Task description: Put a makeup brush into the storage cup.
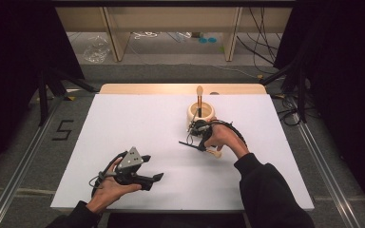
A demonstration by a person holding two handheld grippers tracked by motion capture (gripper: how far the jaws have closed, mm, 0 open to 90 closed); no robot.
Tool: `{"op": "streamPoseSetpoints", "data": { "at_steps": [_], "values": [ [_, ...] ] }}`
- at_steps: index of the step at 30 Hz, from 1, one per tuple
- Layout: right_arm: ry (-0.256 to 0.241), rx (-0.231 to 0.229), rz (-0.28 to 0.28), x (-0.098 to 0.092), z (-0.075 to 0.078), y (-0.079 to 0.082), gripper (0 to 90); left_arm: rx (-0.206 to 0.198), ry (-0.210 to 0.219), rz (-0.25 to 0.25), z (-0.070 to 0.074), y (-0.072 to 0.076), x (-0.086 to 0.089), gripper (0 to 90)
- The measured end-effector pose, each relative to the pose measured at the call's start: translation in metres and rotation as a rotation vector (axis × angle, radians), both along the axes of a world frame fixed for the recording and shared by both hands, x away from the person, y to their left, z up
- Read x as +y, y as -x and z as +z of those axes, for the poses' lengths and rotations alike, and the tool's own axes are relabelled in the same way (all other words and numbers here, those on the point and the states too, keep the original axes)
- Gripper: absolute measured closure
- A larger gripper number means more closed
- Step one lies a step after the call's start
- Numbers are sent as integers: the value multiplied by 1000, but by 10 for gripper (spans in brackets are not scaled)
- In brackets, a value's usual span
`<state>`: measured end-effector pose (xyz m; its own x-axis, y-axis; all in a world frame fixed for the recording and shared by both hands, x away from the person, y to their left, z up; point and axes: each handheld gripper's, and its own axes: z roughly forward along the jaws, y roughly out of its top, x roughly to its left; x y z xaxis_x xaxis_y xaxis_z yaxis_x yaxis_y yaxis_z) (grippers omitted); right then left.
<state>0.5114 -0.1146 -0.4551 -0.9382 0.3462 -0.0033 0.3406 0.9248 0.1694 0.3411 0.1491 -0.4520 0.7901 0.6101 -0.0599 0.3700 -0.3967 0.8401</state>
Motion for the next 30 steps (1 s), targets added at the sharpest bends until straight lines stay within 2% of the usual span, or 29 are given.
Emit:
{"op": "streamPoseSetpoints", "data": {
  "at_steps": [3,4,5,8,9,11,12,13,14,16,17,19,21,25,27,30],
  "values": [
    [7,10,-3,0,1,0,829,-1,6,8,0,0,0,216],
    [2,-6,20,0,-1,-2,829,0,9,6,0,0,-1,216],
    [8,4,-6,1,0,0,830,0,6,5,0,0,0,216],
    [8,1,-15,1,0,0,830,-4,2,8,0,1,0,217],
    [5,-10,11,0,-1,-2,830,1,7,5,0,0,0,217],
    [5,-13,8,0,-1,-2,830,1,9,6,0,0,0,217],
    [16,7,-25,2,1,0,830,0,8,8,0,0,-1,217],
    [13,-1,-17,1,0,0,830,-3,2,9,0,1,0,217],
    [19,12,-23,2,1,0,830,-5,3,9,0,1,0,217],
    [19,4,-23,3,1,1,831,-5,3,10,0,1,0,217],
    [20,-9,1,2,0,-1,831,-6,2,12,0,1,0,217],
    [31,-2,-21,5,1,2,832,-6,3,14,1,1,0,217],
    [34,-23,14,4,0,0,832,-7,5,14,1,1,0,219],
    [29,-16,18,4,1,1,832,-10,3,10,1,0,0,219],
    [25,-27,36,3,2,1,833,-10,4,10,1,0,0,218],
    [17,-28,13,5,7,4,832,-8,4,12,1,0,0,218]
  ]
}}
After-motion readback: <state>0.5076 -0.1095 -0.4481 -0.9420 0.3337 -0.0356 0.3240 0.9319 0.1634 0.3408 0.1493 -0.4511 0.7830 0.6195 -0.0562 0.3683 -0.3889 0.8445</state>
